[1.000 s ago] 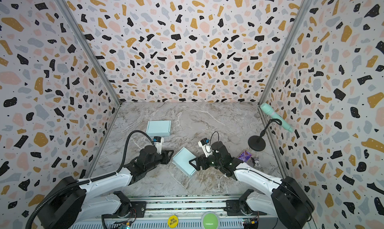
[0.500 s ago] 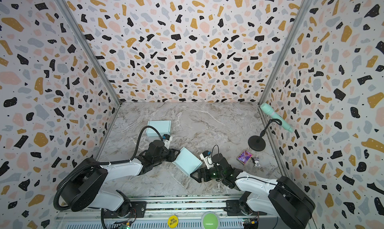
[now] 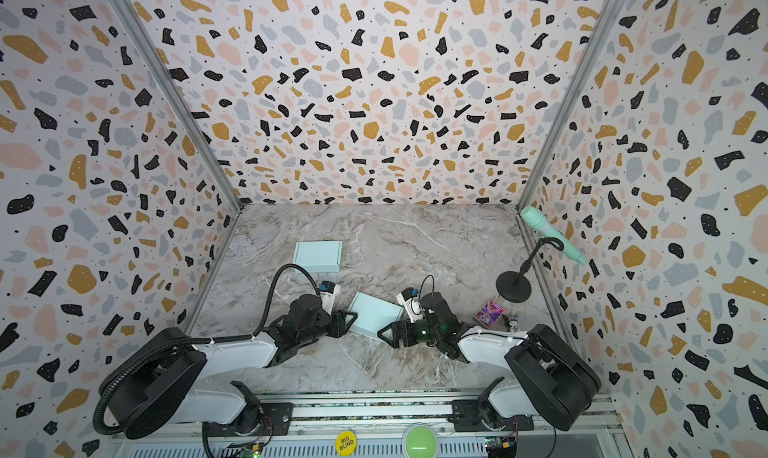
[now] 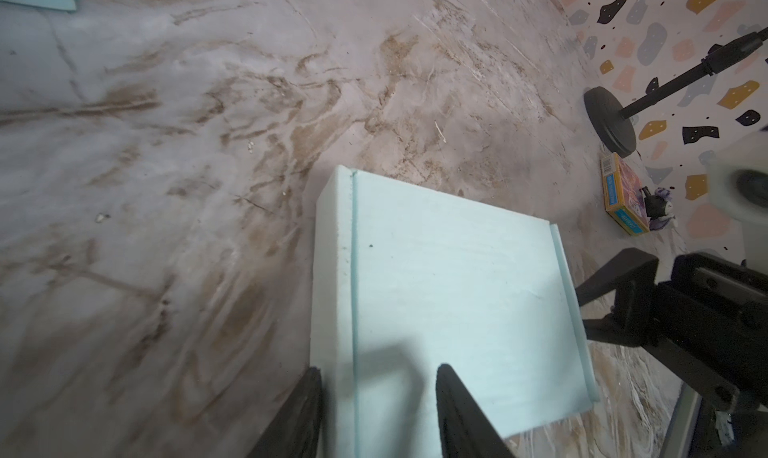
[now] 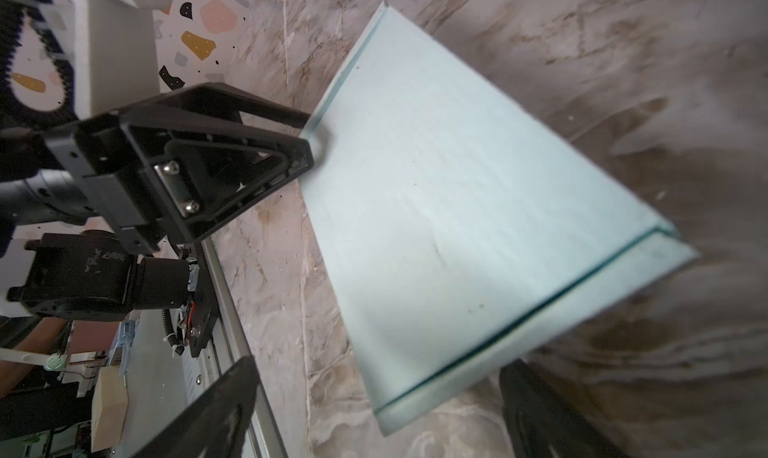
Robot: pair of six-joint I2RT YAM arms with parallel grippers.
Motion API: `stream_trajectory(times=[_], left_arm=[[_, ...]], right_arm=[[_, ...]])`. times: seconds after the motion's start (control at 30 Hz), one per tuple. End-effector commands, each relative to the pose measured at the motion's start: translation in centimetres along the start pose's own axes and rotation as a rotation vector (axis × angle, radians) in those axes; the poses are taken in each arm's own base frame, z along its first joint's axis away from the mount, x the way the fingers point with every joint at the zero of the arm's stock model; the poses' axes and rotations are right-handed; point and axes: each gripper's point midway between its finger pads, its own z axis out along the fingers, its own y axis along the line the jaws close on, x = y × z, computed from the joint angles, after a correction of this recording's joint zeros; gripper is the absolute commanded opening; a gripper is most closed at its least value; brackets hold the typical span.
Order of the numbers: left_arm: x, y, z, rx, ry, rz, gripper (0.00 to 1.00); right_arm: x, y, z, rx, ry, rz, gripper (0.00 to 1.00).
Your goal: Fold the paper box
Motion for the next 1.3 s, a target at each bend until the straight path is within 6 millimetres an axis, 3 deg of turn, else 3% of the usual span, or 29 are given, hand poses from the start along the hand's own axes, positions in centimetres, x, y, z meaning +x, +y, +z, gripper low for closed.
stream_trajectory(times=[0.0,0.43,0.67,0.83,0.9,1.07,1.2,1.27], left_arm=[[0.6,-2.5,-0.5,0.078,-0.024,-0.003,0.46],[6.7,-5.6,-2.4,0.129,0.025,-0.040,0.48],[7.5,-4.6,-4.1,0.088,0.051,-0.015,0.52],[5.2,-3.7,-5.8,0.040,-0.033,-0.007,0.53],[4.2,-2.6,-6.0,0.019,-0.044,-0.022,0.53],[-0.6,-2.8,-6.5,-0.001,-0.116,-0.008,0.53],[-3.2,-0.5,-5.6,-0.065,-0.108,-0.015,0.49],[-3.8,0.4,-4.8,-0.107,-0.087,0.011,0.41]], right_arm=[[-2.8,1.6,0.3,-0.062,-0.037,-0.100,0.91],[-6.9,-1.1,2.1,0.000,-0.022,-0.140,0.90],[-8.9,-2.6,-0.9,0.154,-0.093,-0.178,0.91],[-7.9,-2.6,-2.8,0.207,-0.105,-0.180,0.88],[-6.5,-2.3,-3.3,0.222,-0.095,-0.172,0.86],[-2.5,-0.4,-3.5,0.233,-0.042,-0.182,0.78],[0.3,0.2,-3.1,0.223,-0.021,-0.177,0.60],[1.3,-0.1,-2.6,0.207,-0.006,-0.160,0.54]])
